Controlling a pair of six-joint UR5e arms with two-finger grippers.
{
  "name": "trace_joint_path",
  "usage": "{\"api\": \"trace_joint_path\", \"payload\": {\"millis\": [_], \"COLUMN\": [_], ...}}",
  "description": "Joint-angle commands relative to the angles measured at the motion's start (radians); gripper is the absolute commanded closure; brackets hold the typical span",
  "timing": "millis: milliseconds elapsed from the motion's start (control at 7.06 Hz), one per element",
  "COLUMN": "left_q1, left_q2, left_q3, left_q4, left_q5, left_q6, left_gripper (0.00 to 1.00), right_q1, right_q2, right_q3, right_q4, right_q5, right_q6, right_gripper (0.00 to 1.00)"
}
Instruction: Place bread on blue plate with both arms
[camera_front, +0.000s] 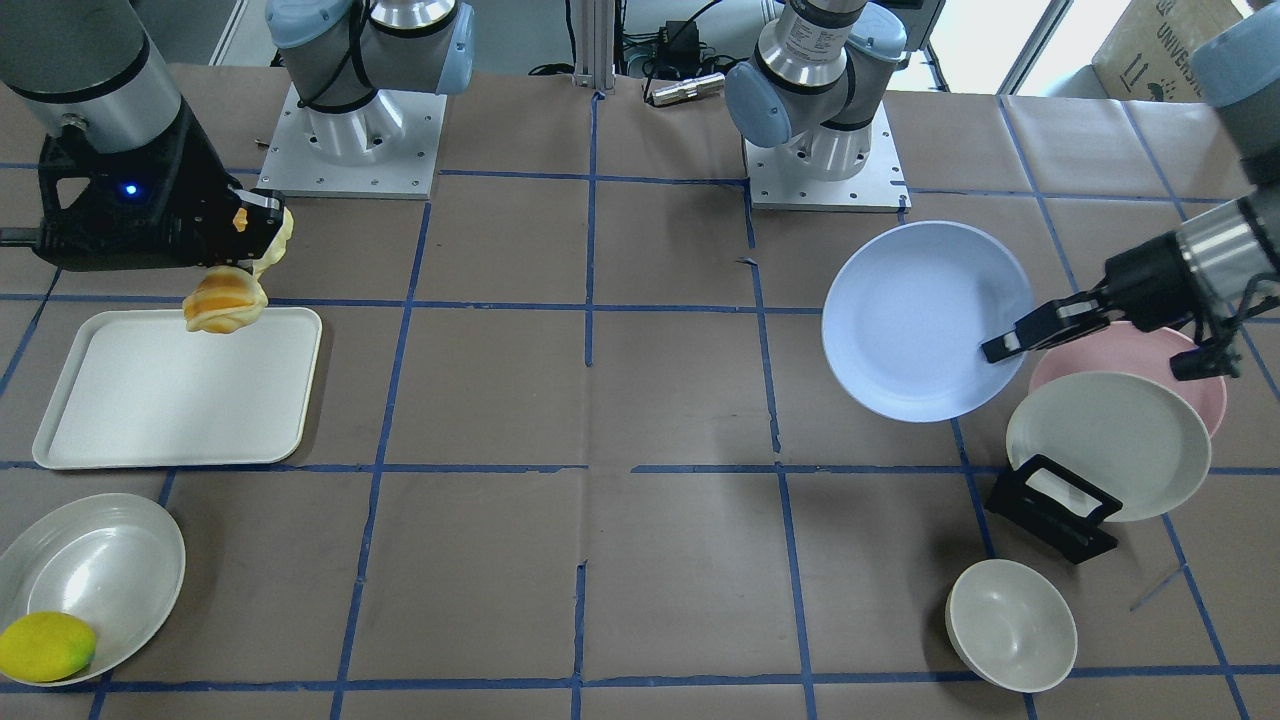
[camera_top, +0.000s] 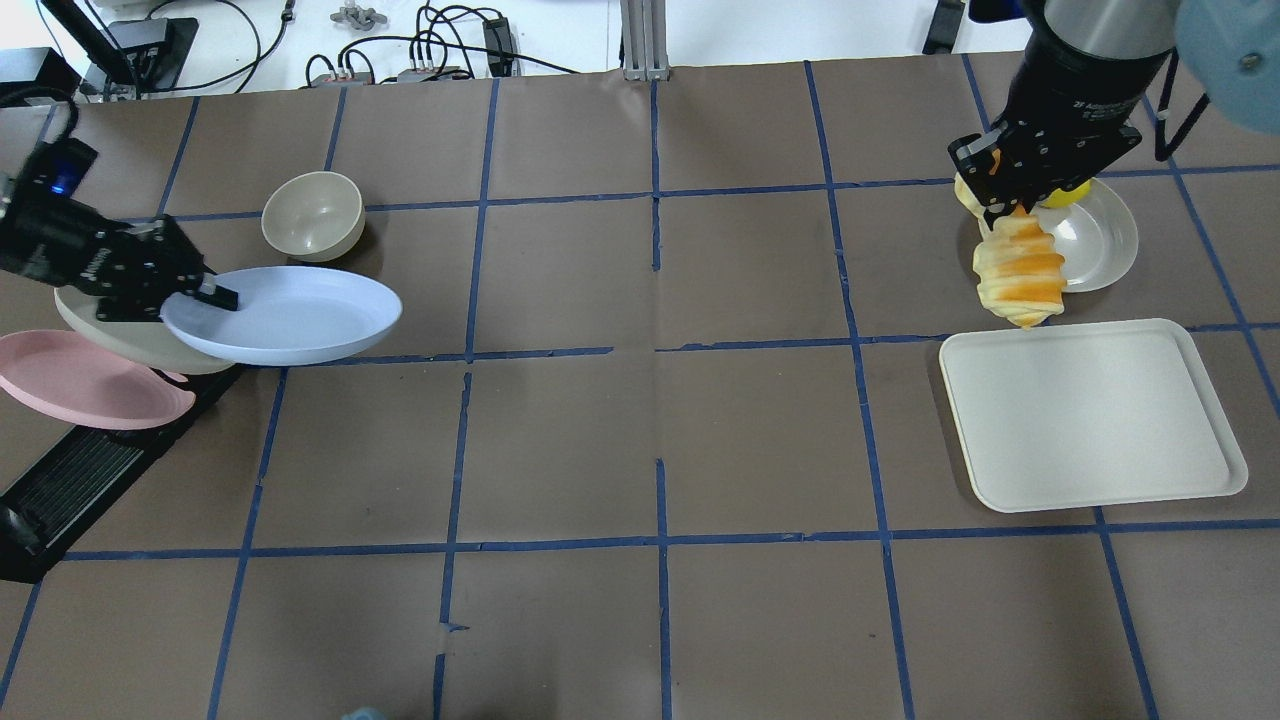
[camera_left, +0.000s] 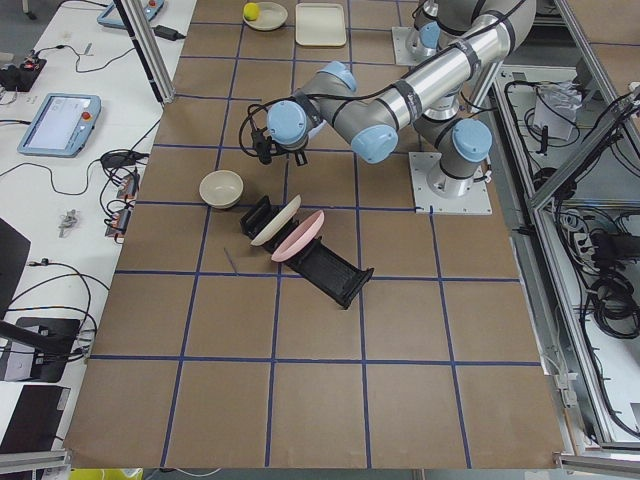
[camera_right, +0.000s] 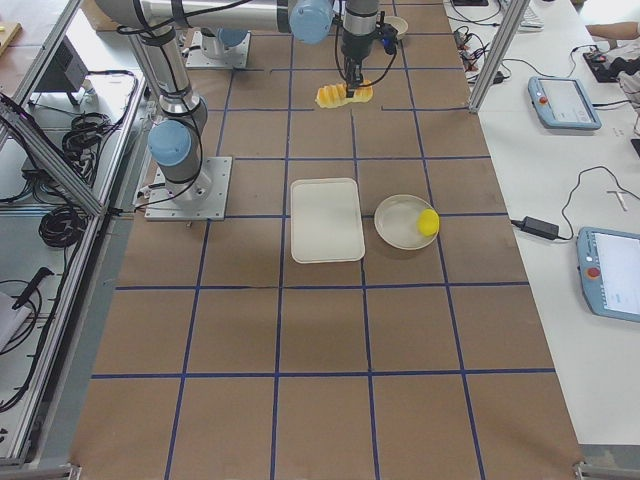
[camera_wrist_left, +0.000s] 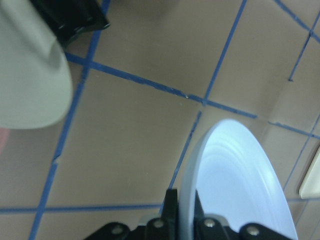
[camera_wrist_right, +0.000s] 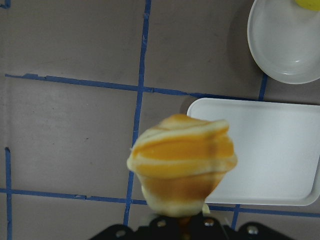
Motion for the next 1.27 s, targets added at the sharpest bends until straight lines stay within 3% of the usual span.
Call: {"api": "trace_joint_path", "payload": {"millis": [0,283,425,566,850,991,1133], "left_q1": [-0.194,-0.391,-0.445,-0.480,-0.519,-0.519,-0.518], "left_q2": [-0.037,-0.217,-0.264,-0.260,-0.226,-0.197,-0.186], "left_q3": [-0.238,-0.255,-0.255,-0.257,-0.319,-0.373,-0.401], "left_q4": [0.546,1.022,1.169,1.187,1.190,1.198,1.227], "left_q5": [-0.132,-0.129,-0.117,-0.111,-0.112,-0.111,-0.109], "left_q6": [-0.406,-0.811,-0.965,-1.038,-1.083,-1.082,-1.082], "left_gripper": [0.99,0.99,0.99,0.99,0.63,0.39,0.06], "right_q1": [0.078,0.102,0.106,0.106,0.132,0.175,0.187], "right_q2": [-0.009,0.000,0.001,0.009,0.005,0.009,0.029], "right_q3": [0.003,0.008,0.031,0.073,0.206,0.239,0.239], "right_q4": [0.005,0.005,-0.013,-0.039,-0.250,-0.322,-0.352], "right_q5": [-0.025,-0.025,-0.019,-0.017,-0.011,-0.022,-0.017], "right_q6": [0.089,0.090,0.097,0.097,0.100,0.132,0.134], "right_gripper": [0.95,0.95,0.95,0.95,0.95,0.95,0.95]}}
